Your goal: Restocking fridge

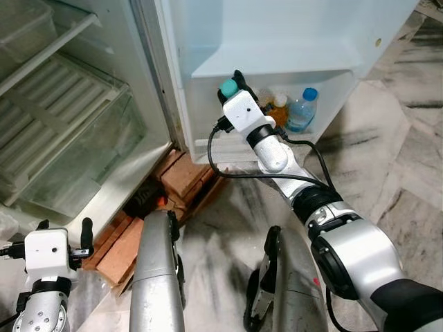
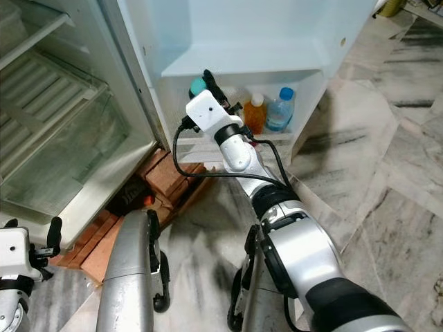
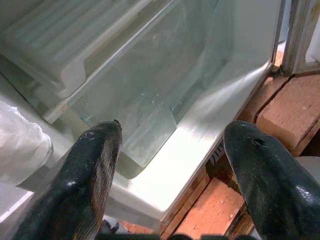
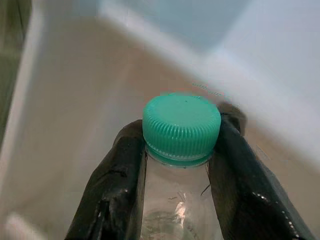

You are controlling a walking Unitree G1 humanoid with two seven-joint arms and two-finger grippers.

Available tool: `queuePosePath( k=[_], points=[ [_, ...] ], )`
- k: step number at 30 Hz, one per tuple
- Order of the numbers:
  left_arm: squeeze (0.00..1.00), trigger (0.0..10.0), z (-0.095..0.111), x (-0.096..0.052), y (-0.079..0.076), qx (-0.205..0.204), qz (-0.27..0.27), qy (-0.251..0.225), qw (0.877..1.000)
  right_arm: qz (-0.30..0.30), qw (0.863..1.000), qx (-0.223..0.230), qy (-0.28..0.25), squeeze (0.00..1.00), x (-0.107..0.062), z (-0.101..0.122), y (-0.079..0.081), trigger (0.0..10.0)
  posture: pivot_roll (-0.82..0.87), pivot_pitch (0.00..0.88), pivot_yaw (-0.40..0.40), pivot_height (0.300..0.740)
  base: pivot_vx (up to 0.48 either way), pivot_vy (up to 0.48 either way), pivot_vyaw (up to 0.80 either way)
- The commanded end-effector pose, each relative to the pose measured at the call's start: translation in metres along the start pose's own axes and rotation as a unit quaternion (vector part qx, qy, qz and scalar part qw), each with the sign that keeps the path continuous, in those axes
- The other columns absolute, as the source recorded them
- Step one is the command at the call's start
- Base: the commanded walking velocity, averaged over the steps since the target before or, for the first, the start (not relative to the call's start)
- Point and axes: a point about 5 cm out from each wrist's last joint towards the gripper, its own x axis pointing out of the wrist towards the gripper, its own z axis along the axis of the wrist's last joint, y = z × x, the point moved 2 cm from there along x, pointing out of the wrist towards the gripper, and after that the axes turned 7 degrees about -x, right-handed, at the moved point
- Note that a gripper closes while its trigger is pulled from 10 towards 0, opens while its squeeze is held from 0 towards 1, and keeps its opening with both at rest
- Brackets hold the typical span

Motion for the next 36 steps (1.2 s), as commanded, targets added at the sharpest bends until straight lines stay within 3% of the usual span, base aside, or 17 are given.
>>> queuePosePath(
  k=[1,8,14,18,26,27,28,29,30,31,36],
  points=[
    [0.0,10.0,-0.002,-0.006,0.004,0.007,0.001,0.012,1.0,0.013,0.999,-0.008,0.037,0.0,-0.01,-0.017,0.01,10.0,0.32,0.311,-0.002,0.557,0.0,0.0,0.0],
    [0.0,10.0,-0.002,-0.004,0.001,0.006,-0.002,0.015,1.0,0.017,0.998,-0.004,0.053,0.0,-0.014,-0.023,0.016,10.0,0.31,0.319,0.011,0.557,0.0,0.0,0.0],
    [0.0,10.0,-0.001,-0.003,0.001,0.008,-0.004,0.017,1.0,0.005,0.992,0.049,0.112,0.0,-0.02,-0.039,0.015,10.0,0.32,0.32,0.014,0.557,0.0,0.0,0.0],
    [0.0,10.0,-0.002,-0.003,0.002,0.009,-0.002,0.021,1.0,-0.011,0.98,0.108,0.167,0.0,-0.024,-0.054,0.01,10.0,0.32,0.322,0.014,0.557,0.0,0.0,0.0],
    [0.0,10.0,-0.002,-0.002,0.0,0.009,-0.004,0.022,1.0,-0.024,0.97,0.145,0.192,0.0,-0.023,-0.059,0.003,10.0,0.32,0.318,0.012,0.557,0.0,0.0,0.0],
    [0.0,10.0,-0.002,-0.001,0.0,0.008,-0.004,0.022,1.0,-0.026,0.97,0.148,0.193,0.6,-0.023,-0.059,0.002,10.0,0.32,0.317,0.012,0.557,0.0,0.0,0.0],
    [0.0,10.0,-0.002,0.0,-0.001,0.008,-0.005,0.022,1.0,-0.028,0.97,0.144,0.194,0.6,-0.023,-0.059,0.002,10.0,0.31,0.315,0.012,0.557,0.0,0.0,0.0],
    [0.0,10.0,-0.002,0.0,-0.001,0.008,-0.005,0.022,1.0,-0.031,0.969,0.146,0.196,0.87,-0.023,-0.06,0.001,10.0,0.31,0.314,0.012,0.557,0.0,0.0,0.0],
    [0.0,10.0,-0.002,0.0,-0.001,0.008,-0.005,0.022,1.0,-0.031,0.969,0.146,0.196,0.87,-0.023,-0.06,0.001,10.0,0.31,0.314,0.012,0.557,0.0,0.0,0.0],
    [0.0,10.0,-0.002,0.002,-0.001,0.008,-0.006,0.021,1.0,-0.034,0.967,0.153,0.2,1.0,-0.024,-0.061,0.0,10.0,0.31,0.311,0.012,0.557,0.0,0.0,0.0],
    [0.0,10.0,-0.001,0.006,-0.003,0.008,-0.008,0.019,1.0,-0.043,0.965,0.154,0.209,1.0,-0.025,-0.065,-0.005,10.0,0.31,0.3,0.011,0.557,0.0,0.0,0.0]
  ],
)
